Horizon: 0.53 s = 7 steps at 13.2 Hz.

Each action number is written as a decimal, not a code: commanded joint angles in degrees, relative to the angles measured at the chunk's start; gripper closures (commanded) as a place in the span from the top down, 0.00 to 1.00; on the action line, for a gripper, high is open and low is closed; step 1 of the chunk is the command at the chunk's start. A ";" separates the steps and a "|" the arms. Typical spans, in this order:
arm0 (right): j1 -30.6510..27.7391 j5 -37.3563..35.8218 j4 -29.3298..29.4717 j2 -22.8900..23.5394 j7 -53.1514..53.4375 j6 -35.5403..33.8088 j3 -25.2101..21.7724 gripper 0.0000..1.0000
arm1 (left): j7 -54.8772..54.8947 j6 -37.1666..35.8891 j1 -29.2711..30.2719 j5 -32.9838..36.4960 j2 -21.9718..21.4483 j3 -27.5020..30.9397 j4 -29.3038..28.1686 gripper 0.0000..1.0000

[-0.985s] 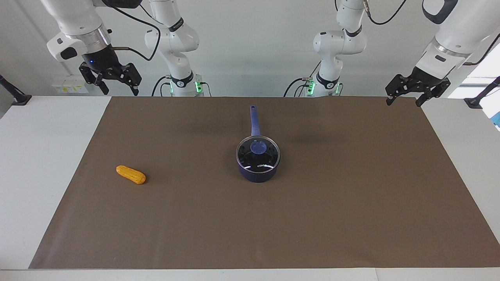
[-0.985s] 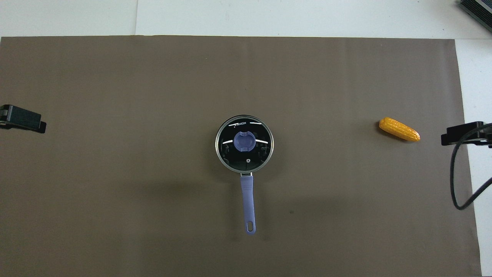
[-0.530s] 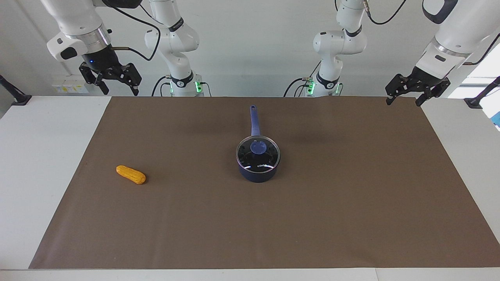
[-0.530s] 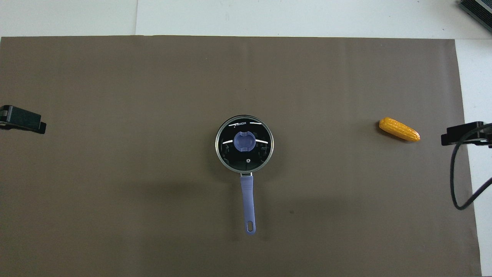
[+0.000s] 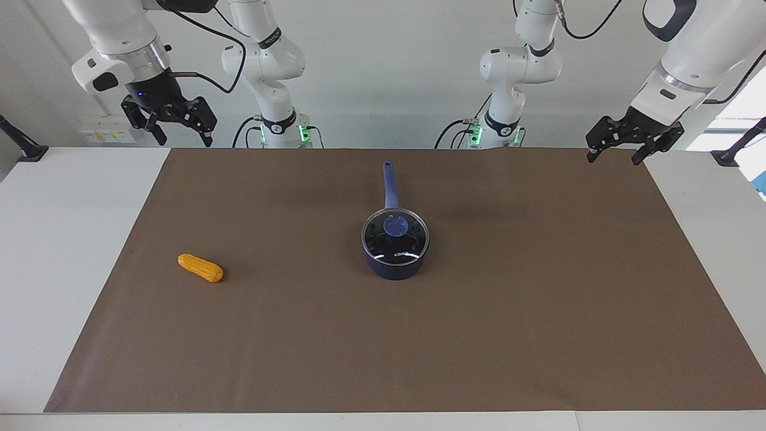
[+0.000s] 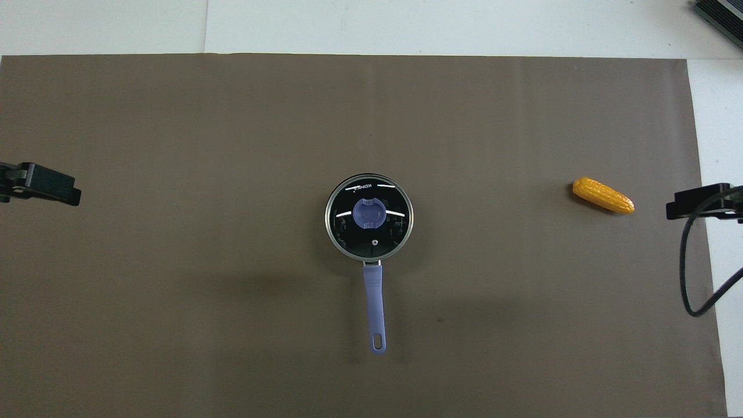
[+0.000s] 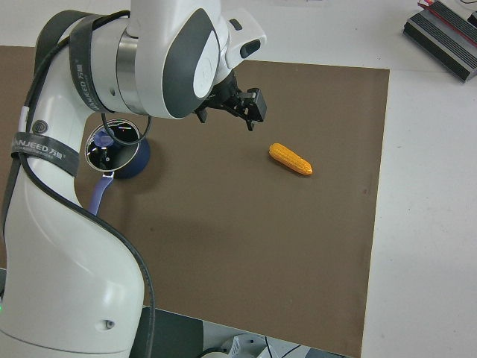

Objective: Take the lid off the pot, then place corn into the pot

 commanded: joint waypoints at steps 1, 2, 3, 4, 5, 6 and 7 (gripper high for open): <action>-0.41 1.18 0.48 -0.17 -1.40 -0.77 0.08 1.00 | -0.98 2.05 -1.88 0.56 -0.24 0.46 -2.53 1.00; -0.41 1.18 0.48 -0.17 -1.40 -0.77 0.17 1.00 | -1.51 2.84 -2.84 0.47 -0.24 0.46 -3.32 1.00; -0.41 1.27 0.48 -0.17 -1.40 -0.77 0.17 1.00 | -2.03 3.64 -3.29 0.47 -0.24 0.46 -4.20 1.00; -0.41 1.27 0.48 -0.17 -1.40 -0.77 0.17 1.00 | -2.82 4.77 -3.73 0.47 -0.15 0.46 -4.99 1.00; -0.49 1.27 0.48 -0.17 -1.40 -0.77 0.08 1.00 | -3.96 5.83 -4.86 0.39 -0.24 0.46 -6.04 1.00; -0.49 1.27 0.48 -0.17 -1.40 -0.86 0.08 1.00 | -5.19 7.06 -5.83 0.39 -0.24 0.46 -7.10 1.00; -0.41 1.18 0.48 -0.17 -1.40 -0.86 0.08 1.00 | -5.90 8.29 -6.71 0.39 -0.15 0.46 -7.89 1.00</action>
